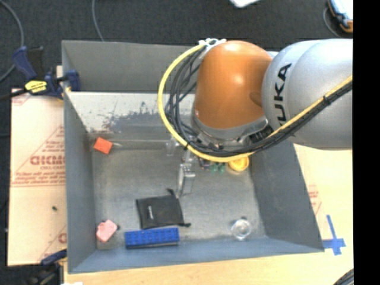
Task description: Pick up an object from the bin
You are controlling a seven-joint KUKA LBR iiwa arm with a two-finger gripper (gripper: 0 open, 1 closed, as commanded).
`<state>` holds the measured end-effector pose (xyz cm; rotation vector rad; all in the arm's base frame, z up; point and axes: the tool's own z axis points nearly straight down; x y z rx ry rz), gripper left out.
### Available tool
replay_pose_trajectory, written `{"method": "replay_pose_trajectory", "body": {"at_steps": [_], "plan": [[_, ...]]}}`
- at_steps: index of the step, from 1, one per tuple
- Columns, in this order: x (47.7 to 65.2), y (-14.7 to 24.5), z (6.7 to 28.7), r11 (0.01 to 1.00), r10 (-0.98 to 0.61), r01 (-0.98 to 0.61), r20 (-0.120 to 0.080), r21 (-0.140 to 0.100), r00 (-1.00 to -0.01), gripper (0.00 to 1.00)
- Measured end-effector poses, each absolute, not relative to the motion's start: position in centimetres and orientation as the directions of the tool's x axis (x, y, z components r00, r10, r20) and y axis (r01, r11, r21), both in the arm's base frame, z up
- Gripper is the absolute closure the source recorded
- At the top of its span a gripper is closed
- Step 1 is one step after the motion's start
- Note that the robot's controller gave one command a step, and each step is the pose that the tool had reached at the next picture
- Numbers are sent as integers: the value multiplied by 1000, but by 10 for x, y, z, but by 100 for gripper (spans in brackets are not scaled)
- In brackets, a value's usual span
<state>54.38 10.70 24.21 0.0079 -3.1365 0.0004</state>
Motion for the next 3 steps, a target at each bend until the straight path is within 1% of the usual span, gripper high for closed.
{"method": "replay_pose_trajectory", "body": {"at_steps": [1,2,3], "plan": [[544,106,246,1000,0,0,-1,1,-1000,0],[524,86,175,999,38,38,10,-2,-999,0],[524,86,177,999,38,38,7,-1,-999,0]]}}
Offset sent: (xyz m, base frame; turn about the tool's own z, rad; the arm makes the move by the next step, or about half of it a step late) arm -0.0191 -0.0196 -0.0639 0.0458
